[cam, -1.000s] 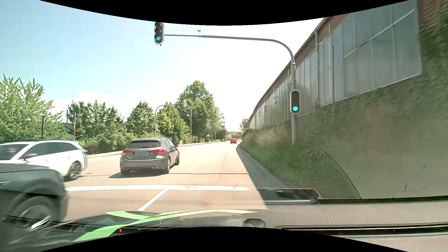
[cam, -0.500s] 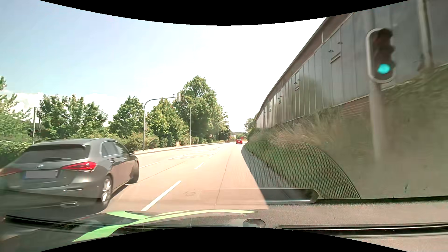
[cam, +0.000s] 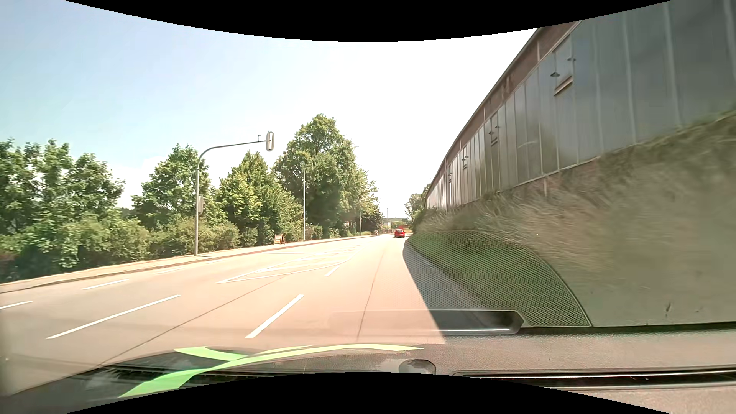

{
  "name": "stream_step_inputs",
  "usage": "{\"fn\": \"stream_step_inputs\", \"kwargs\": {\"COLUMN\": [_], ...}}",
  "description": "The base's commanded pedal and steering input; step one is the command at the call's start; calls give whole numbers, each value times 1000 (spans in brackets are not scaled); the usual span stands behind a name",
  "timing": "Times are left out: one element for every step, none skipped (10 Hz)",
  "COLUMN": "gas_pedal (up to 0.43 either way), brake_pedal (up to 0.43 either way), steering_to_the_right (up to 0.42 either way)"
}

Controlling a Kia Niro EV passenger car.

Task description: Follow the waypoints while adhering to traffic rules and regulations

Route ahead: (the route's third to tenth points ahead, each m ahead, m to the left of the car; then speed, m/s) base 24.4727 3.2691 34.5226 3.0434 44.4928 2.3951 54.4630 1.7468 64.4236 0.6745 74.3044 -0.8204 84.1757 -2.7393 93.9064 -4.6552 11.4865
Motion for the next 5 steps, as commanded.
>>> {"fn": "stream_step_inputs", "kwargs": {"gas_pedal": [331,331,311,260,260], "brake_pedal": [0,0,0,0,0], "steering_to_the_right": [-11,-11,-11,-10,-9]}}
